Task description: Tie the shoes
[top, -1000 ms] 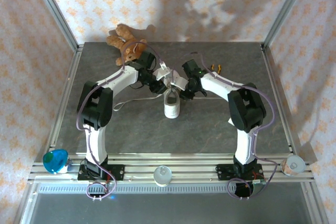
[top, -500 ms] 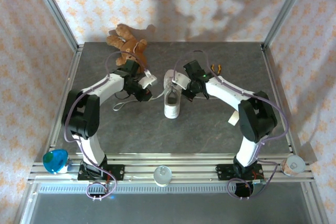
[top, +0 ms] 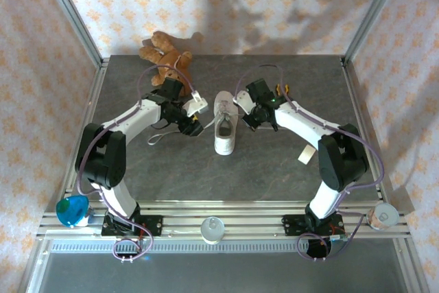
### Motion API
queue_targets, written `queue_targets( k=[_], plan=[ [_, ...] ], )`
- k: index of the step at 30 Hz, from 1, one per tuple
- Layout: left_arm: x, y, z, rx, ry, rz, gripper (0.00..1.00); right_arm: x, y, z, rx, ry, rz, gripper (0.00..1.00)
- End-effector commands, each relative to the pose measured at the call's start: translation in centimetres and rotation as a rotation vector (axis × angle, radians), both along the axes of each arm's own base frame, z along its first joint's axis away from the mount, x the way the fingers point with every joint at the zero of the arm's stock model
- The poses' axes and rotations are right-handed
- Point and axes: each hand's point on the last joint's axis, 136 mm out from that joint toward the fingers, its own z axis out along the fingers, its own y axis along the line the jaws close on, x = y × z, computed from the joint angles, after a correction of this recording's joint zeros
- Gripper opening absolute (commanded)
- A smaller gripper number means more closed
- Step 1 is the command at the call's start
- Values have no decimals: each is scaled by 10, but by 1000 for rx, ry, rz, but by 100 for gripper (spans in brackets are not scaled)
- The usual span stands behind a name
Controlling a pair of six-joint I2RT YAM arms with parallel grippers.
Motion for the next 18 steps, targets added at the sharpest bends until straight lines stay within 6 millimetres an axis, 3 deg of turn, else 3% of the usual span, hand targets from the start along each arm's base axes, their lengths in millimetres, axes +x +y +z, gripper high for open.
queue_targets(
  k=[1, 14, 18],
  plan=[
    [12, -2, -9, 83, -10, -102, 61, -1, -7, 14, 7, -22, -53, 0],
    [32, -34, -46, 181, 124, -262, 58, 6, -3, 12, -10, 15, -53, 0],
    [39, -52, -39, 133, 147, -260, 46, 4, -3, 10, 14, 34, -70, 0]
  ],
)
